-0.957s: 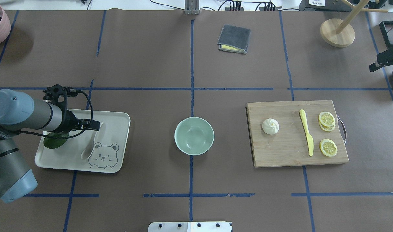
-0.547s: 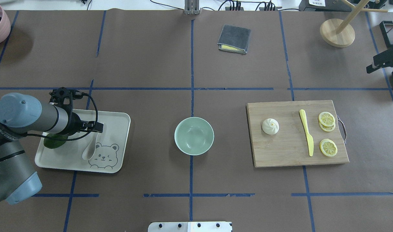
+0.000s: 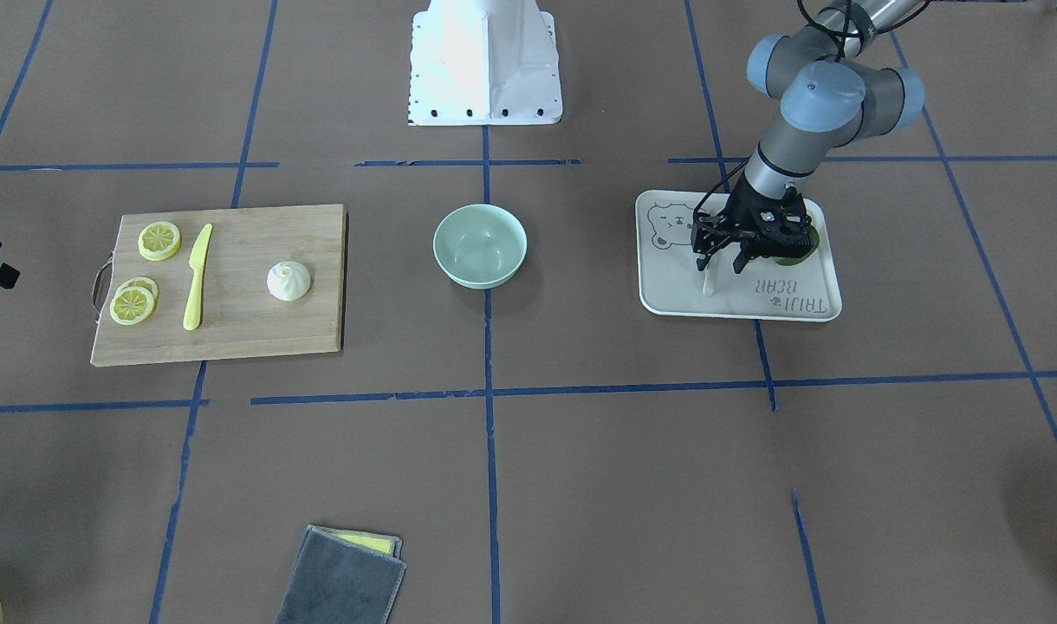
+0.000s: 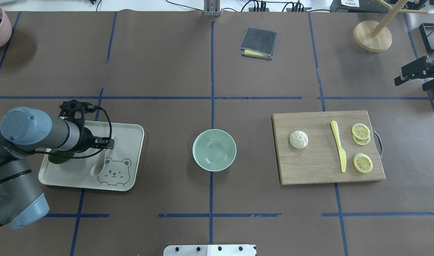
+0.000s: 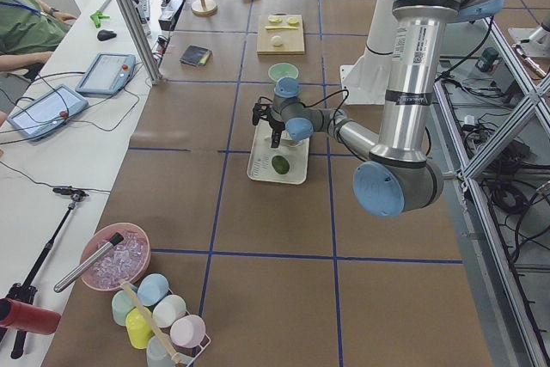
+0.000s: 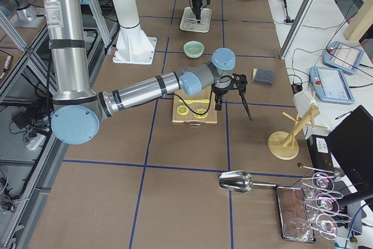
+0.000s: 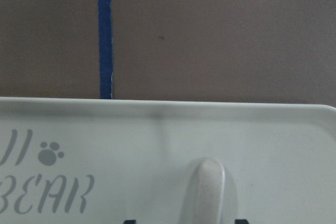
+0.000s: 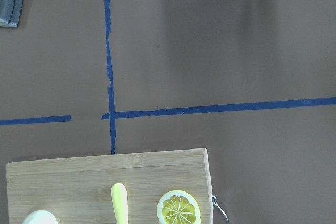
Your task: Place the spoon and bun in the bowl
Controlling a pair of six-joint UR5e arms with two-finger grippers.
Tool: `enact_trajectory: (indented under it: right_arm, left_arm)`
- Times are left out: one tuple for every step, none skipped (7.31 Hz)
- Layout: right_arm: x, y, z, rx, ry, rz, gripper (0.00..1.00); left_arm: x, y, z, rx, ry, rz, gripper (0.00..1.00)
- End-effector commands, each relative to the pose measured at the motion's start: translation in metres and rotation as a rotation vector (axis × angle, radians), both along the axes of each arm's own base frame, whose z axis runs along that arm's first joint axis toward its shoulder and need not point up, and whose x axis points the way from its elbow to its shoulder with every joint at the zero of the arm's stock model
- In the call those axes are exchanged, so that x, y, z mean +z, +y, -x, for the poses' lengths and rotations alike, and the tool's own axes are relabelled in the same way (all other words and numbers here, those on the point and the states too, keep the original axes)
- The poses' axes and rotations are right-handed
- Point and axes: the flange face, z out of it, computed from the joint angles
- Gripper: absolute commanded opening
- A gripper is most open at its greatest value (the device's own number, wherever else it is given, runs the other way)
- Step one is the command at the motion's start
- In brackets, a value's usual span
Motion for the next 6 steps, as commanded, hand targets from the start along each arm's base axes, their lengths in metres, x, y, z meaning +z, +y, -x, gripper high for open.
enact_trajectory:
  right_arm:
    - [-0.0003, 0.0006, 0.0024, -0.004, 0.000, 0.000, 1.00]
    - [-0.0003, 0.0007, 0.0032, -0.006, 0.000, 0.000, 1.00]
    - [-0.0003, 0.0007, 0.0032, -0.006, 0.000, 0.000, 1.00]
    - [-0.0003, 0.0011, 0.0048, -0.009, 0.000, 0.000, 1.00]
    - [-0.0003, 0.0014, 0.0063, -0.011, 0.000, 0.001, 1.00]
    - [-0.0011, 0.0018, 0.0104, -0.018, -0.001, 0.001, 1.00]
  left_arm:
    - [-0.0009, 0.0040, -0.0037, 0.009, 0.002, 0.000, 0.53]
    - [-0.0002, 0.0039, -0.0038, 0.009, 0.001, 0.001, 0.49]
    - [0.0000, 0.0039, -0.0039, 0.010, -0.001, 0.001, 0.44]
    - [-0.0009, 0.0046, -0.0043, 0.011, 0.002, -0.001, 0.37]
    - [-0.0016, 0.0064, -0.0048, 0.014, 0.003, -0.002, 0.31]
    - [-0.0038, 0.0080, -0.0054, 0.016, 0.006, -0.002, 0.22]
